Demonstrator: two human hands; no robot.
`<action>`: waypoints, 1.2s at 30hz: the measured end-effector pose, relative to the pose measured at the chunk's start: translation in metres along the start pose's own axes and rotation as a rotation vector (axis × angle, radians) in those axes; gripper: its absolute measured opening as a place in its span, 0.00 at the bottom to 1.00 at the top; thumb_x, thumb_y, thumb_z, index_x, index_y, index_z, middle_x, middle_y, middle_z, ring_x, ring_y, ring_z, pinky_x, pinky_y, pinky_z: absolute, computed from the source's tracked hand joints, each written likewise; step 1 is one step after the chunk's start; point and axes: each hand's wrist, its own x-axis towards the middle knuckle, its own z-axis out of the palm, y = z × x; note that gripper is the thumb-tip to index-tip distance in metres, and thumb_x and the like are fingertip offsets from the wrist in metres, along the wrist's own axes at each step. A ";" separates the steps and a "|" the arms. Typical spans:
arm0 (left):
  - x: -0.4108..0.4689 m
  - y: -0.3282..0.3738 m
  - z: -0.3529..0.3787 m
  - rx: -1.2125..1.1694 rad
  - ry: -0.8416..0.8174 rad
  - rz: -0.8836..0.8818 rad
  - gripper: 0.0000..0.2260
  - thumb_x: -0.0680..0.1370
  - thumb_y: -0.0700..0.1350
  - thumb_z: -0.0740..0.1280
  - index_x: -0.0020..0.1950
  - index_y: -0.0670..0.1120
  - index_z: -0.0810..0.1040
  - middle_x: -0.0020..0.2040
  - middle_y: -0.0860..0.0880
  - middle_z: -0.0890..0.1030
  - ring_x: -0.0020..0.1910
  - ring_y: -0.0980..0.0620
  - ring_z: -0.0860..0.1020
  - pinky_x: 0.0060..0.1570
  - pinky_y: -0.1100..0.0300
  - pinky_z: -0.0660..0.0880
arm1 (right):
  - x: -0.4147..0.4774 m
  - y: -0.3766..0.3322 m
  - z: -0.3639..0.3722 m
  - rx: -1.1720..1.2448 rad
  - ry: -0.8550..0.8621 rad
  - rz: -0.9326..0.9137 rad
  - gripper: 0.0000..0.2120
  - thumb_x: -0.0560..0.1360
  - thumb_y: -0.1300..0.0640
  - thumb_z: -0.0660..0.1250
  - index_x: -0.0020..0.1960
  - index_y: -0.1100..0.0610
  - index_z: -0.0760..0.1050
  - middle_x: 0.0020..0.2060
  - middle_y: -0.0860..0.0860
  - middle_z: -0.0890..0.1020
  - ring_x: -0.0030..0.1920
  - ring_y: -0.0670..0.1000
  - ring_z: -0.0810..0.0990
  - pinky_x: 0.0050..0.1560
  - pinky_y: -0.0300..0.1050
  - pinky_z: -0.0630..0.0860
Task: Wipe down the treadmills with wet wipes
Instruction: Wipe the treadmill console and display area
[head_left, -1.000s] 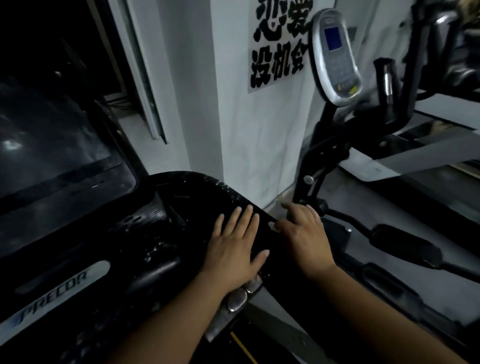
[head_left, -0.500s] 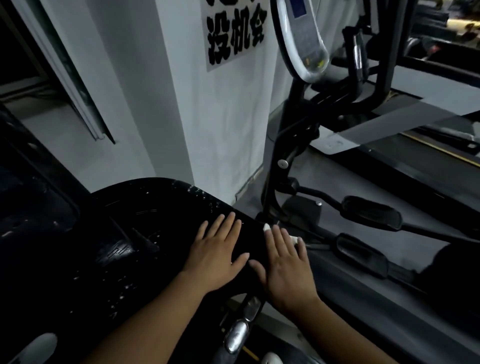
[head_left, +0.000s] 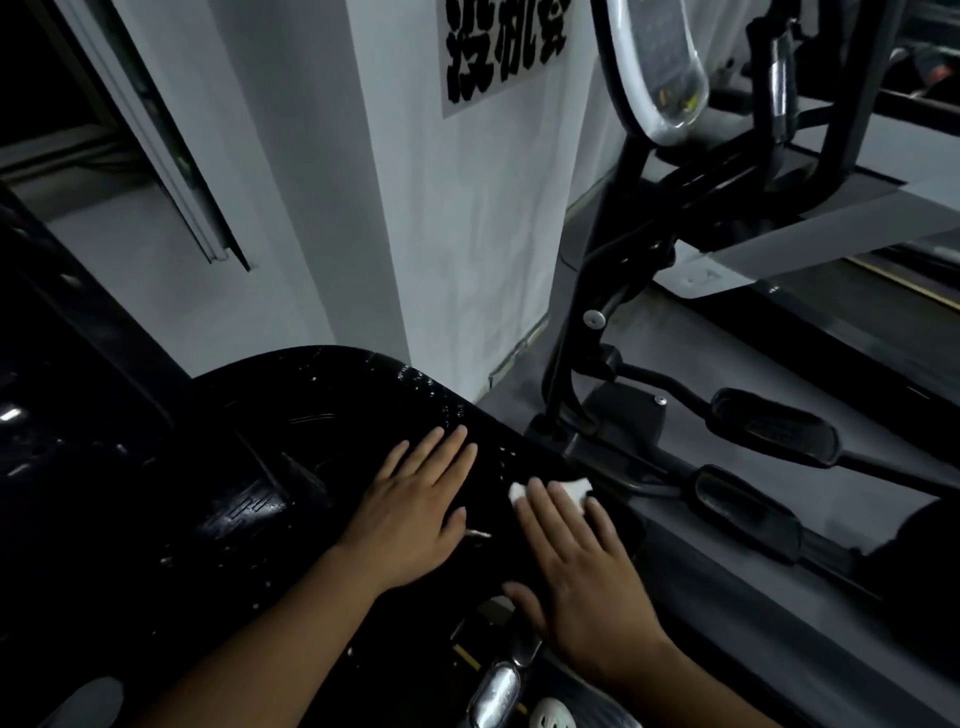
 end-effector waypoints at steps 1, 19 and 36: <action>-0.001 -0.003 0.001 -0.001 0.006 0.004 0.34 0.78 0.59 0.46 0.83 0.52 0.47 0.82 0.54 0.41 0.81 0.53 0.41 0.79 0.49 0.44 | -0.002 0.005 0.002 -0.007 0.017 0.003 0.35 0.81 0.35 0.50 0.79 0.56 0.62 0.79 0.54 0.61 0.79 0.54 0.59 0.72 0.59 0.56; -0.002 -0.005 0.013 0.003 0.037 -0.013 0.35 0.76 0.56 0.57 0.83 0.50 0.55 0.83 0.50 0.52 0.82 0.50 0.52 0.75 0.49 0.50 | 0.028 0.006 0.002 -0.025 -0.001 -0.132 0.38 0.81 0.31 0.50 0.80 0.56 0.62 0.80 0.54 0.60 0.80 0.55 0.58 0.73 0.59 0.55; -0.001 -0.012 0.011 -0.021 0.029 -0.048 0.35 0.77 0.57 0.53 0.83 0.50 0.49 0.83 0.52 0.44 0.82 0.53 0.43 0.77 0.50 0.44 | 0.083 0.001 -0.005 0.317 -0.002 -0.043 0.27 0.83 0.41 0.47 0.77 0.49 0.67 0.78 0.47 0.65 0.79 0.49 0.59 0.78 0.57 0.59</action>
